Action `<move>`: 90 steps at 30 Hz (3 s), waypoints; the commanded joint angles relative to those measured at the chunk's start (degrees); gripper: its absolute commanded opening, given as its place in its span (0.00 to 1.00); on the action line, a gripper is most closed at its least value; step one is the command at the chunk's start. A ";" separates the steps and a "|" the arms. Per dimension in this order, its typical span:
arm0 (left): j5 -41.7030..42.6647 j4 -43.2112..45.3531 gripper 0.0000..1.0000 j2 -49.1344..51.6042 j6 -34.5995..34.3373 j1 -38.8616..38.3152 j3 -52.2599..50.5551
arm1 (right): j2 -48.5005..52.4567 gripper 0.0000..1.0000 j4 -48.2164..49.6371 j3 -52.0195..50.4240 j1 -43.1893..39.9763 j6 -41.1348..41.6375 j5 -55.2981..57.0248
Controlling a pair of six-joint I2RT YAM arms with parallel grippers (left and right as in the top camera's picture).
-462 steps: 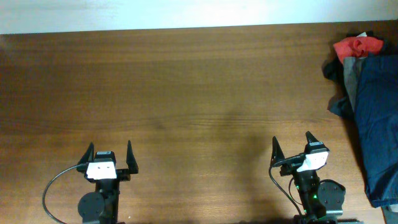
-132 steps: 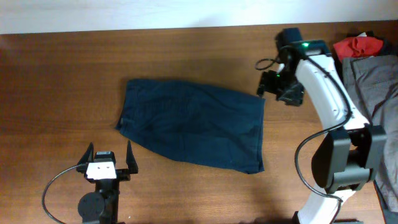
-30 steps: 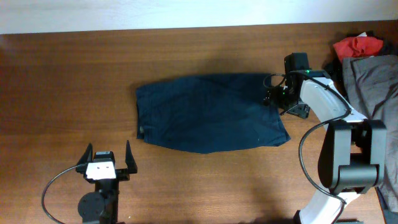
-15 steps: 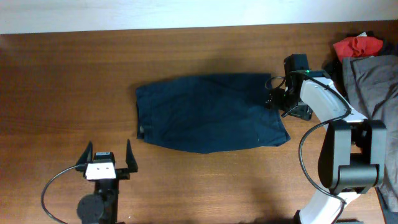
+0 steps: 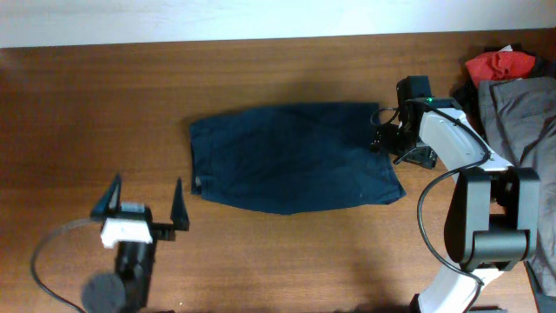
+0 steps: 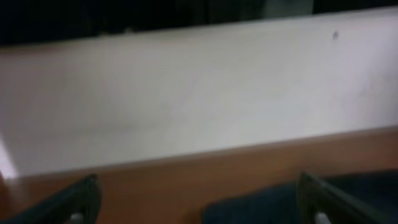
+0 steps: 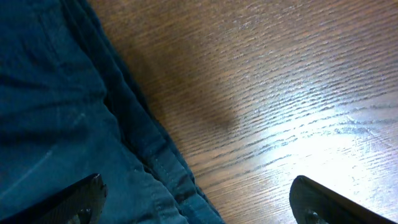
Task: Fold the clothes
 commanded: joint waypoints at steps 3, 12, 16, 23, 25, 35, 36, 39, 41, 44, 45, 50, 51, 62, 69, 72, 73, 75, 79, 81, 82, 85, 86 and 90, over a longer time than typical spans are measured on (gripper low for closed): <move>5.57 -16.09 0.99 23.47 3.63 0.35 25.09 | -1.46 0.99 -0.46 0.74 -0.09 0.26 1.27; 14.21 -22.84 0.99 47.30 2.23 0.35 36.17 | -1.46 0.99 -1.68 0.74 -0.11 0.24 1.29; 11.45 -27.26 0.99 58.45 -3.76 0.35 40.00 | -1.46 0.99 -1.68 0.74 -0.11 0.24 1.31; 13.62 -35.89 0.99 76.17 -4.44 0.17 50.71 | -1.46 0.99 -1.49 0.74 -0.11 0.24 1.29; 16.92 -35.47 0.99 77.72 -4.42 0.04 50.69 | -1.46 0.99 -1.49 0.74 -0.11 0.24 1.29; 4.22 -35.01 0.99 85.72 -11.85 -3.19 50.69 | -1.46 0.99 -0.94 0.74 -0.11 0.26 1.29; 2.08 -35.01 0.99 86.31 -12.63 -4.13 50.69 | -1.46 0.99 -0.94 0.74 -0.11 0.24 1.29; -4.83 -34.42 0.99 87.62 -14.10 -7.63 50.69 | -1.46 0.99 -1.07 0.74 -0.11 0.24 1.29; -10.05 -34.40 0.99 89.05 -17.53 -10.12 50.71 | -1.46 0.99 -1.42 0.74 -0.11 0.26 1.29; -11.02 -33.64 0.99 91.76 -18.38 -10.97 50.69 | -1.46 0.98 -2.21 0.74 -0.11 0.24 1.29; -11.02 -33.42 0.99 93.22 -18.73 -10.80 50.69 | -1.46 0.99 -2.60 0.74 -0.11 0.24 1.31; -10.78 -33.31 0.99 95.86 -18.95 -10.71 50.69 | -1.46 0.99 -3.96 0.74 -0.11 0.22 1.53; -10.78 -33.16 0.99 95.86 -18.95 -10.71 50.69 | -1.46 0.99 -4.07 0.74 -0.11 0.22 1.53; -4.00 -31.47 0.93 99.58 -18.93 -10.88 50.69 | -1.46 0.99 -4.85 0.57 -1.68 0.24 4.24; -3.06 -31.41 0.72 99.84 -18.93 -10.86 50.69 | -1.44 0.99 -1.53 -1.66 -2.64 -11.23 -9.60; -3.08 -31.41 0.62 99.84 -18.91 -10.82 50.69 | -0.79 0.99 0.31 -2.36 -2.64 -12.22 -10.60; -3.10 -31.41 0.60 99.84 -18.93 -10.82 50.69 | -0.31 0.99 0.83 -2.45 -2.69 -12.33 -10.60; -3.26 -31.39 0.56 99.84 -18.93 -10.82 50.69 | 0.37 0.99 1.64 -2.47 -2.75 -12.48 -10.64; -3.26 -31.19 0.51 99.84 -18.93 -10.82 50.69 | 1.73 0.99 3.87 -2.49 -2.73 -13.29 -11.47; -3.26 -30.91 0.49 99.84 -18.93 -10.82 50.69 | 2.51 0.99 5.31 -2.49 -2.73 -13.73 -12.98; -3.26 -30.75 0.47 99.84 -18.93 -10.82 50.69 | 2.91 0.99 5.88 -2.49 -2.73 -13.77 -13.92; -3.26 -30.73 0.39 99.84 -18.93 -10.82 50.69 | 4.11 0.99 6.56 -2.60 -2.73 -14.88 -14.27; -3.26 -30.71 0.39 99.84 -18.93 -10.82 50.69 | 4.42 0.99 6.78 -2.60 -2.73 -14.84 -14.27; -3.26 -30.45 0.39 99.84 -18.93 -10.82 50.69 | 4.92 0.97 8.04 -2.60 -2.67 -14.82 -14.29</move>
